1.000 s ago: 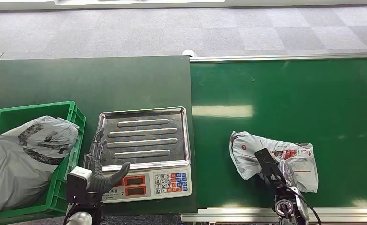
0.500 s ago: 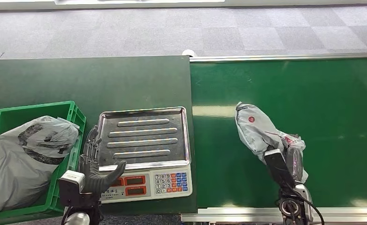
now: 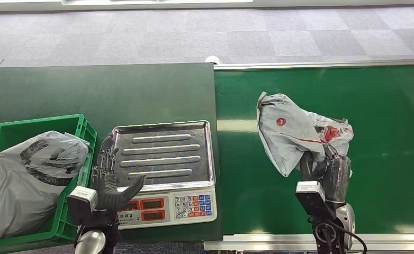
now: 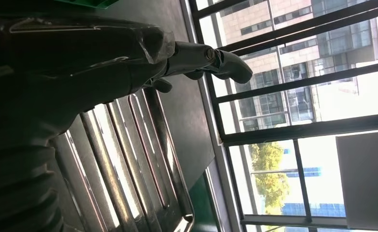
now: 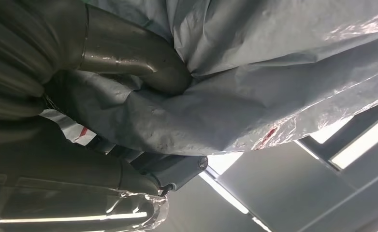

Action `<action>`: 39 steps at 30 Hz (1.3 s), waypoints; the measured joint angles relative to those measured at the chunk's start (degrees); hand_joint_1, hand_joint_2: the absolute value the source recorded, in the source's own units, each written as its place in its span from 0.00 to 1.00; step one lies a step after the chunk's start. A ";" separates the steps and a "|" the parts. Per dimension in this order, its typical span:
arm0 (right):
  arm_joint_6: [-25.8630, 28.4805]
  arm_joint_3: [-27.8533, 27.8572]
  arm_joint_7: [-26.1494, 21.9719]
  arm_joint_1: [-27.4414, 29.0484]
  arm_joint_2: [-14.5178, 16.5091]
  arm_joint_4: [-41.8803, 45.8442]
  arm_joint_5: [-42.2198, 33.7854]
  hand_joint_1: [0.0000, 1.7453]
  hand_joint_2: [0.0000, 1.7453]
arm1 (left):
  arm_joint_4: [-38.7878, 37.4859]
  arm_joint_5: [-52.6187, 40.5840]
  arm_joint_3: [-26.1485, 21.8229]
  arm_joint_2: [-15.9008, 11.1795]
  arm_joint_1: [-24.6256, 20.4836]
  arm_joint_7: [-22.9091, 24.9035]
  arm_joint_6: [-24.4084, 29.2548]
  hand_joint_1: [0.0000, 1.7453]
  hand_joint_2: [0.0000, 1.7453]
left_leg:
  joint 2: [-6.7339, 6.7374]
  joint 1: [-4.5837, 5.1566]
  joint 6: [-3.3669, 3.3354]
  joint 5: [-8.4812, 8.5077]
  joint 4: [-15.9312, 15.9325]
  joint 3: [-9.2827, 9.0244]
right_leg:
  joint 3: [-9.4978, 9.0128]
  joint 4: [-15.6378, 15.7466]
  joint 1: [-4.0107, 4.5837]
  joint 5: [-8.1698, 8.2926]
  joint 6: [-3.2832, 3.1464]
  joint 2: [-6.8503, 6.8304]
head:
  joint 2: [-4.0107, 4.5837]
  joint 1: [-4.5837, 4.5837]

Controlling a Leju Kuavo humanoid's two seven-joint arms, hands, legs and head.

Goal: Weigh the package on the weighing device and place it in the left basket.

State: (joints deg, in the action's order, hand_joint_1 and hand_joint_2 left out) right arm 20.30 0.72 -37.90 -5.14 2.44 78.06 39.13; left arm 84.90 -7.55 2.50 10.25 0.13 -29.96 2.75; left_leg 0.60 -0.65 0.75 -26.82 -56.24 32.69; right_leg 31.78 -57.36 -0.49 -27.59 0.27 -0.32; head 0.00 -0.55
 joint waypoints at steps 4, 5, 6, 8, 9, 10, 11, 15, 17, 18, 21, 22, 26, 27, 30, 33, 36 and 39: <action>0.34 -2.17 -0.14 -1.10 -0.12 1.24 1.72 1.00 1.00 | -0.90 0.16 0.43 0.09 -0.75 -0.43 -0.01 0.00 1.00 | -0.02 0.00 0.00 0.00 0.00 0.00 | 0.00 0.00 0.00 0.00 0.00 0.00 | 0.00 0.00; 0.40 -2.80 -0.13 -1.48 -0.22 1.33 2.67 1.00 1.00 | -1.12 0.22 0.46 0.09 -0.92 -0.67 0.08 0.00 1.00 | 0.00 0.00 0.00 0.00 0.00 0.01 | 0.00 0.00 0.00 0.00 0.00 0.00 | 0.00 -0.01; 0.38 -3.69 0.05 -2.11 -0.38 1.32 4.11 1.00 1.00 | -1.36 0.38 0.48 0.10 -1.18 -1.13 0.42 0.00 1.00 | 0.03 0.00 0.00 0.00 0.00 0.01 | 0.00 -0.01 0.01 0.01 -0.01 0.02 | 0.00 -0.01; 0.14 -6.37 0.99 -4.30 -0.84 0.81 7.68 1.00 1.00 | -1.86 0.97 0.51 0.15 -1.94 -2.51 1.97 0.00 1.00 | 0.11 -0.01 0.00 0.01 0.01 0.00 | 0.01 -0.01 0.01 0.02 -0.02 0.06 | 0.00 -0.01; -0.08 -8.15 1.61 -5.83 -1.12 0.15 9.51 1.00 1.00 | -2.10 1.53 0.51 0.21 -2.42 -3.46 3.27 0.00 1.00 | 0.12 -0.01 0.00 0.01 0.01 -0.01 | 0.01 -0.01 0.02 0.03 -0.02 0.08 | 0.00 0.00; -0.27 -10.06 2.17 -7.50 -1.40 -0.81 11.02 1.00 1.00 | -2.32 2.25 0.51 0.28 -2.90 -4.46 4.75 0.00 1.00 | 0.11 -0.01 0.00 0.03 0.01 -0.02 | 0.00 -0.01 0.02 0.03 -0.02 0.08 | 0.00 -0.01; -0.40 -12.19 2.62 -9.23 -1.69 -2.11 12.21 1.00 1.00 | -2.52 3.18 0.49 0.34 -3.36 -5.57 6.43 0.00 1.00 | 0.10 -0.02 0.00 0.04 0.01 -0.02 | -0.01 -0.01 0.03 0.03 -0.02 0.08 | 0.00 0.00; -0.74 -20.91 3.23 -15.74 -2.43 -8.54 14.43 1.00 1.00 | -2.80 7.14 0.04 0.51 -4.71 -9.20 13.10 0.00 1.00 | 0.05 -0.03 -0.02 0.09 0.00 -0.03 | -0.03 -0.03 0.04 0.05 -0.01 0.06 | 0.00 0.00; -1.10 -24.82 3.28 -18.14 -2.56 -11.52 14.85 1.00 1.00 | -2.41 8.74 -0.29 0.56 -4.93 -9.77 15.36 0.00 1.00 | 0.04 -0.03 -0.02 0.09 0.00 -0.01 | -0.02 -0.04 0.04 0.04 -0.01 0.06 | 0.00 -0.01; -1.36 -26.54 3.31 -19.11 -2.61 -12.80 14.98 1.00 1.00 | -2.10 9.38 -0.44 0.58 -4.97 -9.83 16.03 0.00 1.00 | 0.04 -0.03 -0.02 0.09 0.00 0.00 | -0.02 -0.04 0.04 0.04 -0.01 0.05 | 0.00 0.00; -2.47 -31.01 3.38 -21.53 -2.68 -15.99 15.23 1.00 1.00 | -0.98 10.84 -1.00 0.78 -4.96 -9.84 17.07 0.00 1.00 | 0.02 -0.02 -0.02 0.09 0.00 0.04 | 0.01 -0.04 0.03 0.04 -0.01 0.04 | 0.00 0.00; -2.84 -32.33 3.39 -22.19 -2.68 -16.97 15.28 1.00 1.00 | -0.58 11.22 -1.17 0.88 -4.92 -9.84 17.29 0.00 1.00 | 0.01 -0.02 -0.02 0.08 0.00 0.04 | 0.02 -0.04 0.03 0.04 -0.01 0.04 | 0.00 0.00; -4.35 -37.34 3.56 -24.10 -2.55 -21.05 15.19 1.00 1.00 | 1.32 12.03 -2.09 1.59 -4.47 -9.84 17.93 0.00 1.00 | 0.01 -0.02 -0.02 0.08 0.00 0.05 | 0.02 -0.03 0.03 0.04 -0.01 0.04 | 0.00 0.01; -4.62 -38.43 3.67 -24.40 -2.44 -22.03 15.08 1.00 1.00 | 1.76 12.18 -2.34 1.80 -4.31 -9.84 18.00 0.00 1.00 | 0.01 -0.02 -0.02 0.08 0.00 0.05 | 0.02 -0.03 0.03 0.04 -0.01 0.04 | 0.00 0.01; -5.29 -41.29 4.05 -25.05 -1.90 -24.90 14.75 1.00 1.00 | 2.87 12.43 -3.04 2.38 -4.01 -9.84 18.04 0.00 1.00 | 0.00 -0.02 -0.02 0.08 0.00 0.05 | 0.02 -0.03 0.04 0.04 -0.01 0.03 | 0.00 0.00; -5.97 -43.41 4.17 -25.47 -1.26 -27.37 14.46 1.00 1.00 | 3.59 12.45 -3.63 2.79 -3.97 -9.84 18.04 0.00 1.00 | -0.01 -0.02 -0.02 0.08 0.00 0.04 | 0.02 -0.03 0.04 0.04 -0.01 0.03 | 0.00 0.00; -6.51 -44.79 4.16 -25.85 -0.74 -29.17 14.06 1.00 1.00 | 4.00 12.46 -3.98 3.04 -3.94 -9.84 18.04 0.00 1.00 | -0.01 -0.02 -0.02 0.08 0.00 0.05 | 0.02 -0.03 0.04 0.04 -0.01 0.03 | 0.00 0.01; -6.61 -45.63 4.12 -26.19 -0.31 -30.43 13.38 1.00 1.00 | 4.10 12.59 -4.20 3.25 -3.93 -9.84 18.02 0.00 1.00 | -0.01 -0.02 -0.02 0.08 0.00 0.05 | 0.02 -0.03 0.03 0.04 -0.01 0.03 | 0.00 0.01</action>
State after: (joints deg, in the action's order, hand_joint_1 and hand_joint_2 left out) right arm 13.69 -44.91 -33.78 -31.34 2.13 47.63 52.52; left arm 89.00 5.05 -1.70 13.49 -3.80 -39.80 20.76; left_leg 0.59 -0.67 0.72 -26.74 -56.24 32.74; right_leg 31.80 -57.39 -0.46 -27.55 0.27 -0.30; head 0.00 -0.54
